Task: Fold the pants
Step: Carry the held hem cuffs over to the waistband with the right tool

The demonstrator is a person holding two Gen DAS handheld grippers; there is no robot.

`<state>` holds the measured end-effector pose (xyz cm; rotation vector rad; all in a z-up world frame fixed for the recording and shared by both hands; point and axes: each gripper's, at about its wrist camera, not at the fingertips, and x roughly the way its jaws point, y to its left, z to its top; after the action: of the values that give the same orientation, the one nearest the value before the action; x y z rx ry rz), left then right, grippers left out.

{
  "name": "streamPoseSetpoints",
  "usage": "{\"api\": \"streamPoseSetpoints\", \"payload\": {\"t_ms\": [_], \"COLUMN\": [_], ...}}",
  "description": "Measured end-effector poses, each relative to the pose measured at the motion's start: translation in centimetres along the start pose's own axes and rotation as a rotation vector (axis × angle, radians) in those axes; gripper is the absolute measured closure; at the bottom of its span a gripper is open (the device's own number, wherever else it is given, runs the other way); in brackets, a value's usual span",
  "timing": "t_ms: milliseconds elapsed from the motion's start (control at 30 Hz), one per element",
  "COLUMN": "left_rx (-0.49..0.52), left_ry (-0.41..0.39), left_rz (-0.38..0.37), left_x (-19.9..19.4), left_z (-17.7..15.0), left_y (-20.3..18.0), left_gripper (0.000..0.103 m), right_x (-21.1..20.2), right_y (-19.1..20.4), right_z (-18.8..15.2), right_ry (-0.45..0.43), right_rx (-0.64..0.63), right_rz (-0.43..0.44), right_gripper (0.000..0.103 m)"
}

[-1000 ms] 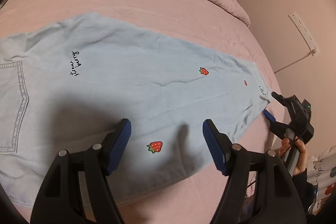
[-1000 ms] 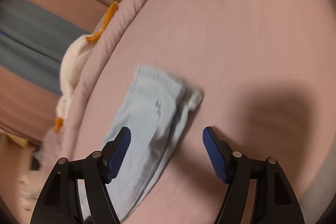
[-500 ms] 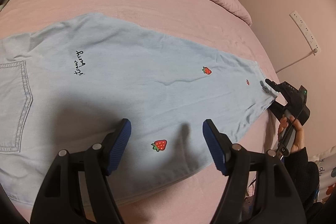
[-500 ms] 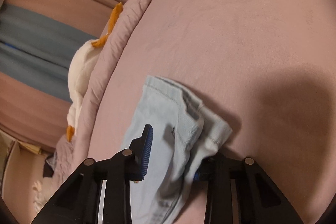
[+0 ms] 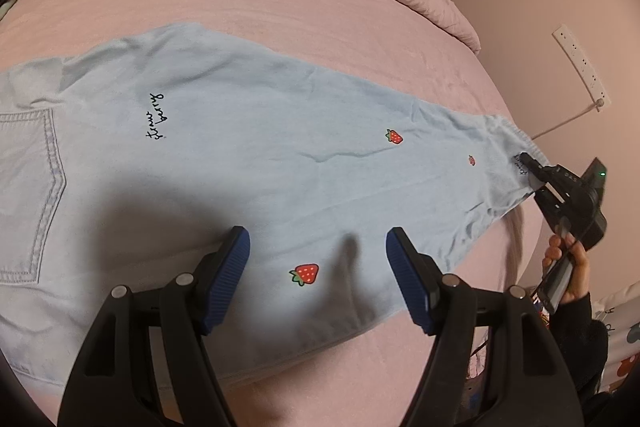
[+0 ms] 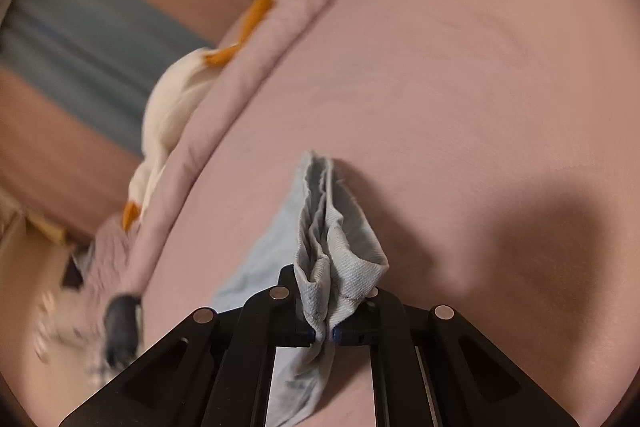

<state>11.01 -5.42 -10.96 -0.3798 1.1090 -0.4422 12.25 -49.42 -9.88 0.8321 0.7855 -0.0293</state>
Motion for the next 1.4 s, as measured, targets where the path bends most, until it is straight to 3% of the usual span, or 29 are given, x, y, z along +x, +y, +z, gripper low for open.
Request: {"api": "streamPoseSetpoints", "payload": {"t_ms": [167,467,667,800,1067,1100,1233,1400], "left_rx": [-0.028,-0.079,-0.166,-0.201,-0.302,-0.303,-0.288,-0.252], "left_ry": [0.001,-0.029,-0.034,0.006,0.077,0.077,0.073,0.064], "left_rz": [-0.077,-0.274,-0.435,-0.443,-0.538,-0.531,-0.470,-0.391], "left_x": [-0.7,-2.7,-2.6,-1.0,1.1,1.1,0.9,0.9], "left_z": [-0.1,0.1,0.5,1.6,2.9,3.0,3.2,3.4], "left_y": [-0.2,-1.6,-1.7,-1.8,-0.5,-0.4,0.4,0.5], "left_gripper": [0.032,0.031,0.018,0.018,0.019,0.023,0.066,0.087], "right_x": [-1.3,-1.8,0.0,1.2,1.6,1.7,2.1,2.1], "right_y": [5.4,14.6,18.3,19.9,22.4,22.6,23.0,22.9], "right_z": [-2.1,-9.1,-14.0,-17.9,-23.8,-24.2,-24.5,-23.3], "right_ry": [-0.015,0.018,0.070,0.096,0.105,0.112,0.117,0.132], "right_rx": [-0.220,-0.566,-0.753,-0.873,-1.132,-1.154,-1.189,-1.156], "right_rz": [-0.004,0.035,0.032,0.028,0.067,0.081,0.089,0.108], "right_gripper": [0.095,0.095,0.095,0.095,0.095,0.095,0.095,0.095]}}
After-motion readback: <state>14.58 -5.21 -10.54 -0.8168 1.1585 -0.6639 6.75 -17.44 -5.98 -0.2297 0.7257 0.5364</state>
